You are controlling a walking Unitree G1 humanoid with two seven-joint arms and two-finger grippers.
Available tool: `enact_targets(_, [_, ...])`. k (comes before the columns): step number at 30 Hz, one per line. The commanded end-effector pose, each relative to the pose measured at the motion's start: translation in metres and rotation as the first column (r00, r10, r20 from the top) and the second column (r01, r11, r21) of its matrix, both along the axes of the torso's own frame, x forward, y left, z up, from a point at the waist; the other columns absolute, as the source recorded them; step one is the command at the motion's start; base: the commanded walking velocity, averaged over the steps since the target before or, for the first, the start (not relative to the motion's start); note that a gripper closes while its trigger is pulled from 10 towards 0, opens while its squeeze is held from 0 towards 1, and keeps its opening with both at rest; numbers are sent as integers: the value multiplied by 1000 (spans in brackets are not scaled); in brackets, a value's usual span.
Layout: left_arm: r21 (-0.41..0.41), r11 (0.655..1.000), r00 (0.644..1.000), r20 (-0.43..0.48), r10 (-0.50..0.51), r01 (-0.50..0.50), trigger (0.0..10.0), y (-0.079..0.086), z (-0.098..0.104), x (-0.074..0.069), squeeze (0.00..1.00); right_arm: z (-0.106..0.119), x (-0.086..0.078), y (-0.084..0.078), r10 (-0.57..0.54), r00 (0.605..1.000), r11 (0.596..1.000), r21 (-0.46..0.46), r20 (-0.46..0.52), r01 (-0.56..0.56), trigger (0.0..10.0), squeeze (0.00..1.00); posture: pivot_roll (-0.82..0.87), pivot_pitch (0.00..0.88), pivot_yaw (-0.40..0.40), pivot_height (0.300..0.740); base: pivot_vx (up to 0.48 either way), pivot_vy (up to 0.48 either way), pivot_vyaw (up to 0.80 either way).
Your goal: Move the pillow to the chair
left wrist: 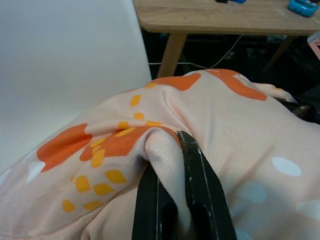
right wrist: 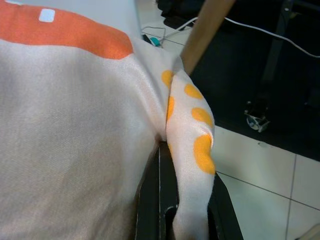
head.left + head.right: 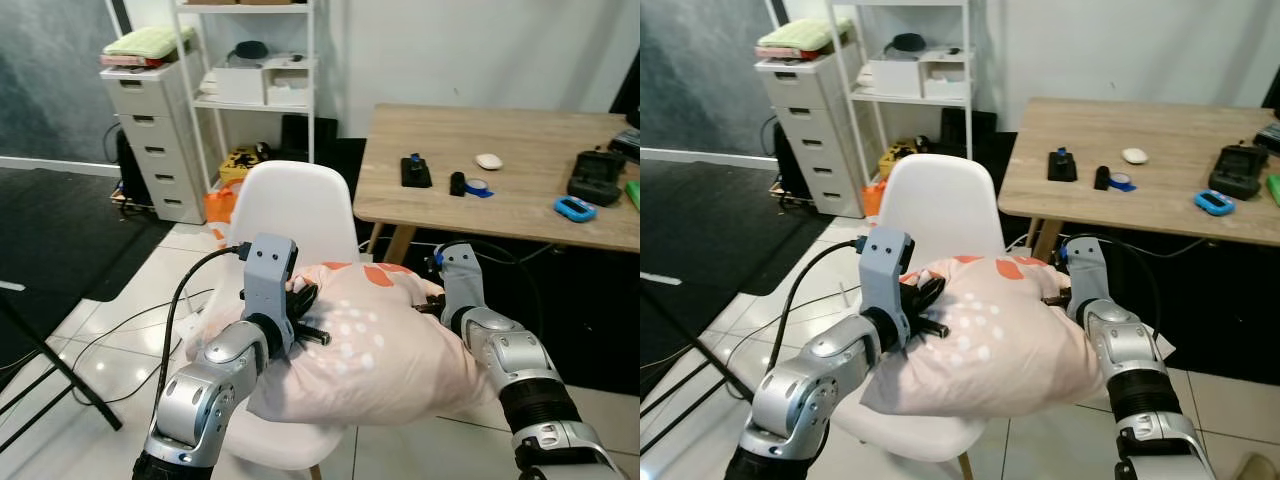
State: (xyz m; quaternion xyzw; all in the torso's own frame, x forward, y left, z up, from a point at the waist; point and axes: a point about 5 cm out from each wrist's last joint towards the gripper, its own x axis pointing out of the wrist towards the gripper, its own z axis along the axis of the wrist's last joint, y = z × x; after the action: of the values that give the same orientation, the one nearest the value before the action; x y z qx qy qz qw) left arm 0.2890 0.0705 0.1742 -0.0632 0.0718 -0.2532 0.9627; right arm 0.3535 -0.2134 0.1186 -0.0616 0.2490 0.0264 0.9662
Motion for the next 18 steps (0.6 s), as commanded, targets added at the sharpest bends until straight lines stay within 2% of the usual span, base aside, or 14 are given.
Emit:
enact_targets(1, [-11,1000,997,74,-19,19,10000,-4,12,-1,0,7,3,5,13,999,1000,6,44,-13,10000,0,-225,19,47,740,0,398,0])
enact_targets(13, [-13,999,997,76,-34,35,10000,-8,10,-3,0,6,3,9,23,998,999,21,55,-24,10000,0,-224,27,51,740,0,392,0])
enact_targets(18, [-16,1000,997,72,-22,24,10000,-7,8,-4,0,10,3,20,75,993,995,55,95,-80,10000,0,-223,30,51,740,0,340,0])
